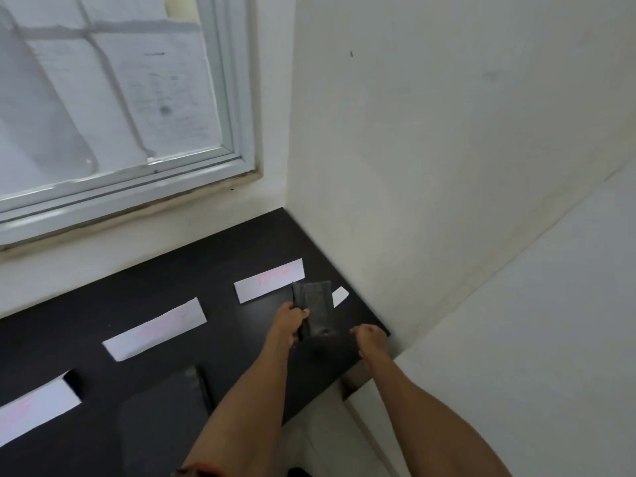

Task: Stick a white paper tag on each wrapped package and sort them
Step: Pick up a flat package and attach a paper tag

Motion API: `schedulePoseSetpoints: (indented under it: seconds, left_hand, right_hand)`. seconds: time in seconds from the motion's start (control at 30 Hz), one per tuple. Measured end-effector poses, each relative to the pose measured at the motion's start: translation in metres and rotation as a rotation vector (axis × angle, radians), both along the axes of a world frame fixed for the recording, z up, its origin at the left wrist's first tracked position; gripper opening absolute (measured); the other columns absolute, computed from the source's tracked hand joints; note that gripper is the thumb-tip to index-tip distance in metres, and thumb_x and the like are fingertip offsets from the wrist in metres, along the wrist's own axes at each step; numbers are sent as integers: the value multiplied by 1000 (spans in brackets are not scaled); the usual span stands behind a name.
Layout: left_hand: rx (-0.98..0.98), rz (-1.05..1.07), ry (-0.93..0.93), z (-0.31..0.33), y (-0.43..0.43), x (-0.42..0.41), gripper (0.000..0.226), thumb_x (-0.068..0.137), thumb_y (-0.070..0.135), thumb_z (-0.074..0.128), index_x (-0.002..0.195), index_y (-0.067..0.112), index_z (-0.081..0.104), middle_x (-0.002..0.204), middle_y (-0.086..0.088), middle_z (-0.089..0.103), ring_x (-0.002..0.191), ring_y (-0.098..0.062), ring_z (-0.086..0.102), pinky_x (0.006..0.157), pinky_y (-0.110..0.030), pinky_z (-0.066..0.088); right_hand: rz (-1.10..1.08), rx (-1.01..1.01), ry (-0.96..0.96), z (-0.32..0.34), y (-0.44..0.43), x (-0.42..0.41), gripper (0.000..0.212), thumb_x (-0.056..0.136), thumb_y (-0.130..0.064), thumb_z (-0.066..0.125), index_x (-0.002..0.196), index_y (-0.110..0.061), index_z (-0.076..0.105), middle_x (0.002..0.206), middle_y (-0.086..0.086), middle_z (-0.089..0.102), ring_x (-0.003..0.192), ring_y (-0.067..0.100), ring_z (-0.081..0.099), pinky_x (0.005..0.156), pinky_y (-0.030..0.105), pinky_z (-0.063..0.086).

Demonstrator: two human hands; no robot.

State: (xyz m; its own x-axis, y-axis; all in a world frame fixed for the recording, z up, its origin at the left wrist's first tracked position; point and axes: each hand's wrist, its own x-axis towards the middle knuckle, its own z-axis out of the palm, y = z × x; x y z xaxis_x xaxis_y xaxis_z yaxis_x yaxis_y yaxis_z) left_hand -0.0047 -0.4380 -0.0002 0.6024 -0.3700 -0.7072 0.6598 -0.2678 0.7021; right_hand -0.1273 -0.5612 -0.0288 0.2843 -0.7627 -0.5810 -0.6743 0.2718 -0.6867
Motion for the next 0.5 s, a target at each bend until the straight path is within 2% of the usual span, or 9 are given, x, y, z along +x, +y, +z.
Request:
schedulePoseSetpoints:
  seconds: [0.1,0.17,0.2,0.23,0.27,0.33,0.43,0.5]
  left_hand:
    - [-26,11,13,1,-25,6,21,94,0,53,115,5,52,110,-16,60,97,-29,58,80,-41,54]
    - [-35,32,33,2,-36,7,20,94,1,53,111,10,52,108,-13,60,96,-27,59,74,-36,54]
    - [-35,35,41,1,-40,7,20,94,1,53,112,10,52,107,-12,60,96,-27,59,75,-37,54]
    - [-35,35,46,0,-42,8,20,94,2,53,112,11,52,108,-12,60,96,-27,59,78,-39,54]
    - [-25,32,50,-2,-45,9,20,94,2,53,112,11,51,108,-12,60,96,-27,59,81,-40,52]
    - [-19,33,65,-6,-46,10,21,94,1,53,112,11,51,108,-12,60,97,-27,59,85,-41,51]
    - [-4,46,65,-8,-46,11,21,94,1,53,112,11,50,108,-12,59,97,-27,58,85,-42,51]
    - [10,51,72,-7,-43,12,20,94,1,53,111,11,49,107,-11,59,97,-27,57,85,-42,50]
  right_hand:
    - [65,-46,92,1,-24,-8,22,78,-16,66,100,-10,69,101,7,66,99,30,61,82,31,47]
    - [112,-59,156,2,-35,-11,6,82,-14,61,86,-14,65,99,6,60,94,28,57,77,26,39]
    - [150,-53,196,-2,-39,-12,6,84,-14,59,79,-16,62,98,7,59,90,28,55,77,26,40]
    - [180,-34,228,-5,-42,-13,10,87,-15,56,82,-13,65,101,10,61,92,28,56,80,27,42]
    - [183,-12,244,-13,-46,-13,19,90,-18,55,98,-7,68,110,13,63,100,30,58,84,28,44]
    - [114,82,226,-22,-47,-13,44,92,-25,57,127,3,56,129,19,57,116,32,56,89,31,44]
    - [11,151,174,-26,-45,-15,51,89,-19,63,130,9,49,131,22,54,118,35,54,88,34,44]
    - [-34,123,161,-25,-43,-16,51,87,-13,65,130,9,50,130,23,55,118,37,54,94,36,44]
